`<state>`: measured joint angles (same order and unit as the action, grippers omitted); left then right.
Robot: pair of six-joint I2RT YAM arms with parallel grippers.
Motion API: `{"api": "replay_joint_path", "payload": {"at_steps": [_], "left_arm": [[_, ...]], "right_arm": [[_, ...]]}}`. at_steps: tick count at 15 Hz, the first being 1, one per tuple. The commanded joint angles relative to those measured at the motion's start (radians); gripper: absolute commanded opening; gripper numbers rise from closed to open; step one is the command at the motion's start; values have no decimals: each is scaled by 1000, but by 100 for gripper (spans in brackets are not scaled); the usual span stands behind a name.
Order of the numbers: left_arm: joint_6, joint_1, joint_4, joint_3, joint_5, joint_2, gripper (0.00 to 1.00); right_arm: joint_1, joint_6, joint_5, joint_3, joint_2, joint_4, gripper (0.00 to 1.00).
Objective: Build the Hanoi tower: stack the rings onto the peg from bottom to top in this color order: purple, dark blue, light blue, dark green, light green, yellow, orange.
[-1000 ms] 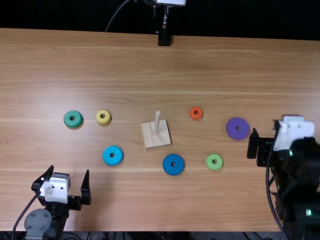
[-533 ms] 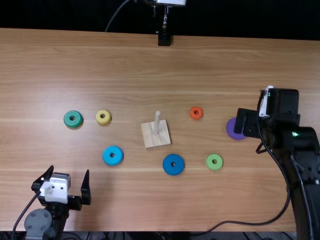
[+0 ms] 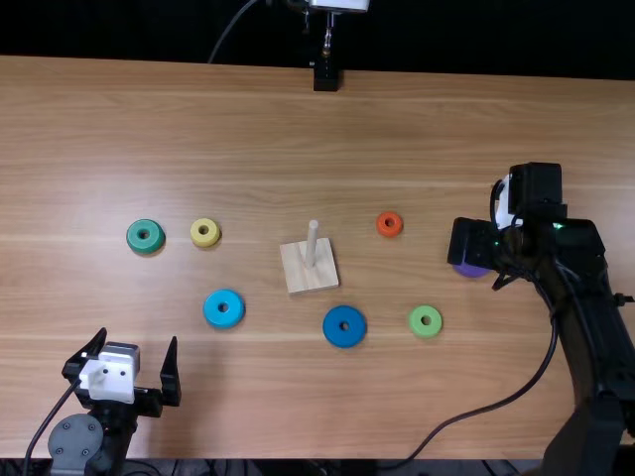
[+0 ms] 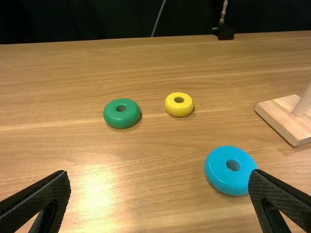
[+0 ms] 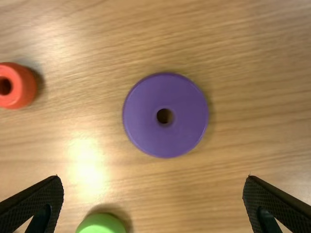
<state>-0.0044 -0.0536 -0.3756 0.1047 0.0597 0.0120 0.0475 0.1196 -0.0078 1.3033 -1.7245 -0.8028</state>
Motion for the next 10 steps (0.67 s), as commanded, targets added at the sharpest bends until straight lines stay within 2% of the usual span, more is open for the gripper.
{"api": "replay_joint_path", "payload": {"at_steps": [1,5,10], "left_arm": [[-1,-12,-79,-105,10,-12,100],[-1,-12,-79,-105,10,-12,100],[-3,-12,-79,-105,10,-12,100]], "right_arm": [[34,11,-12,21,-55,12,100],[40,11,-9,24,-132,86,100],[40,11,-9,24,-175,93,100]]}}
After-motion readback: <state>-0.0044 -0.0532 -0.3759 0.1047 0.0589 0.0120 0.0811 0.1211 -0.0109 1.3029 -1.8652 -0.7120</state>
